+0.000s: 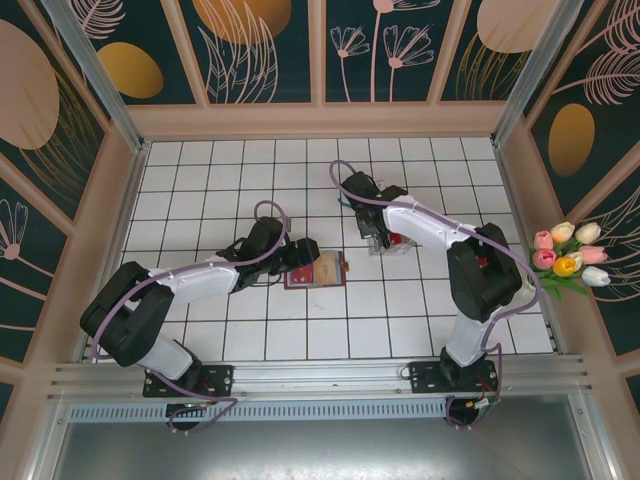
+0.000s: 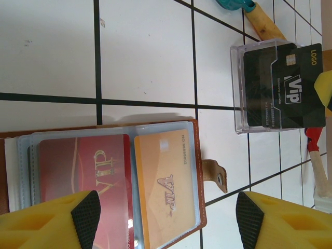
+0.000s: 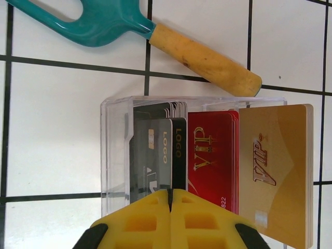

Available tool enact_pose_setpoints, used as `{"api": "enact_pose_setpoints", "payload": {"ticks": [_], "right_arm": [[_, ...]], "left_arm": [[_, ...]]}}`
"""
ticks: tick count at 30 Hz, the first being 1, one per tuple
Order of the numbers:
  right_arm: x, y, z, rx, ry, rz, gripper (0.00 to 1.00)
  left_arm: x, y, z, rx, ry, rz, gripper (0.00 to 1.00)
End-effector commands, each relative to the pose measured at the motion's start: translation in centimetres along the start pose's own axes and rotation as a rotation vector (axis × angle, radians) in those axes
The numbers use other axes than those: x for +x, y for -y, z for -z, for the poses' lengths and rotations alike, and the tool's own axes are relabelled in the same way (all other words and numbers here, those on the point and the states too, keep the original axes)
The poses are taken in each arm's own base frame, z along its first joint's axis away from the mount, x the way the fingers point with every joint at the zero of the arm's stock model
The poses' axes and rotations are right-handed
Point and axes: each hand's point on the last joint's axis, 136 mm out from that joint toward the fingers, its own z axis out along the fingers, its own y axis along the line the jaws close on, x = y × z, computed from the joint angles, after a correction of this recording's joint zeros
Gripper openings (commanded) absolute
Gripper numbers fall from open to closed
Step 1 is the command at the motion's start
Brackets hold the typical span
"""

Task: Put the credit cards into the card holder
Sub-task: Pick up the credit card from the storage box.

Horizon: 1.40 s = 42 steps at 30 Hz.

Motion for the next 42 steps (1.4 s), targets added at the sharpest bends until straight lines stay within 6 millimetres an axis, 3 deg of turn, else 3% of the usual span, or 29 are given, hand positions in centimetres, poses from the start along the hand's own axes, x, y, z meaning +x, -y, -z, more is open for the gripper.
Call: {"api": "enact_pose_setpoints", "payload": {"ticks": [1, 6, 11, 20, 24, 30, 35, 39, 42], "right_arm": [[-1.4, 0.5, 2.5, -0.044, 0.046, -0.038, 0.0], [-2.2, 0.0, 4.1, -0.144, 0.072, -0.082, 0.0], [-3.2, 1.9, 6.1, -0.109, 0.138, -0.158, 0.0], [-3.1, 3.0, 5.4, -0.066, 0.13, -0.168, 0.0], [-3.4, 1.2, 6.3, -0.189, 0.14, -0.19, 0.0], [-5.1, -2.8, 11.7, -0.598, 0.224, -0.284, 0.0], [-5.5, -5.8, 16.4, -0.922, 0.266, -0.329, 0.0], [-5.3, -7.0, 18.6, -1.079, 0.266, -0.345, 0.0], [-5.1, -7.0, 19.1, -1.116, 0.271, -0.36, 0.0]], "left_arm": [[-0.9, 0.6, 0.0, 0.011, 0.018, -0.02, 0.72], [-0.9, 0.6, 0.1, 0.009, 0.019, -0.023, 0.72], [-1.1, 0.7, 0.4, 0.012, 0.029, -0.022, 0.72], [-1.1, 0.8, 0.4, 0.013, 0.03, -0.022, 0.72], [-1.3, 1.6, 0.5, 0.042, 0.03, -0.023, 0.72], [-2.9, 4.0, 1.9, 0.206, 0.043, 0.025, 0.73], [-4.4, 7.3, 4.9, 0.473, 0.055, 0.065, 0.75], [-5.0, 9.4, 6.2, 0.584, 0.051, 0.051, 0.75], [-5.4, 10.8, 7.4, 0.671, 0.058, 0.051, 0.73]]}}
